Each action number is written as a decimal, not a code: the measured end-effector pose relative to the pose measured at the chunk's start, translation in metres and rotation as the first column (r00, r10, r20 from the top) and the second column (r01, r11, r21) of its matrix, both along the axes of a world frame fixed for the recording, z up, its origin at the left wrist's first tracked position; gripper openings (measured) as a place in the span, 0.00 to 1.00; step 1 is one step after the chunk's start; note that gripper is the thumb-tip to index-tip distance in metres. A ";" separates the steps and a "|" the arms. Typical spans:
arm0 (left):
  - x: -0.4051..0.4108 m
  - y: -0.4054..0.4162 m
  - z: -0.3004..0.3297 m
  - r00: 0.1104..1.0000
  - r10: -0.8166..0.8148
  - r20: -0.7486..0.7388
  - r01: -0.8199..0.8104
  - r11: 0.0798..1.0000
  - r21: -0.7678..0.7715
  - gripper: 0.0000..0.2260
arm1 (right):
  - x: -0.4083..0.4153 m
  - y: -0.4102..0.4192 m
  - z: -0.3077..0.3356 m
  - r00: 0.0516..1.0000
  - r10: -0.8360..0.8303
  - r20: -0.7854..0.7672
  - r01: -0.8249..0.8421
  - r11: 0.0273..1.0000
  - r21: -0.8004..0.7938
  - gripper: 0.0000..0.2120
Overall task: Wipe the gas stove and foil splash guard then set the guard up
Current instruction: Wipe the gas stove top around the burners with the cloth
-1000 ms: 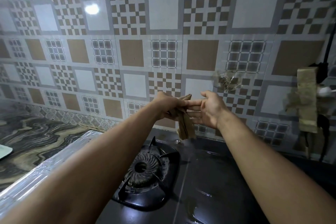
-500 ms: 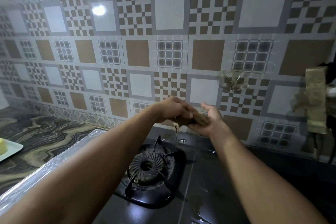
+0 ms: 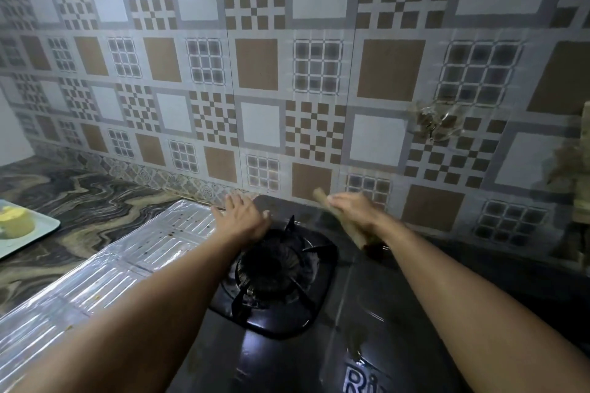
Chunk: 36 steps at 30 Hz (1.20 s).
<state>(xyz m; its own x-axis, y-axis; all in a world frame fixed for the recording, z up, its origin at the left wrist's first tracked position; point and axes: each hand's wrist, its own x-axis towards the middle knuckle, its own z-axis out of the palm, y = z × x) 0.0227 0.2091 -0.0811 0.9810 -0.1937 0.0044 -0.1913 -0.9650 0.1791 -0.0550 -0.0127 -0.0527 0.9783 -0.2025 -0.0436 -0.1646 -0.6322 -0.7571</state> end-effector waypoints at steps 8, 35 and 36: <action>0.001 0.019 -0.017 0.995 0.053 -0.081 -0.054 0.999 -0.008 0.37 | 0.008 -0.014 -0.048 0.971 0.117 -0.206 -0.216 0.797 -0.564 0.24; 0.000 0.026 -0.026 0.989 0.137 -0.060 -0.143 0.983 -0.116 0.31 | 0.157 0.056 -0.047 0.775 0.510 -0.372 -0.628 0.560 -0.540 0.30; 0.000 0.027 -0.026 0.986 0.158 -0.054 -0.164 0.978 -0.132 0.31 | 0.162 0.066 -0.046 0.763 0.528 -0.374 -0.641 0.542 -0.543 0.30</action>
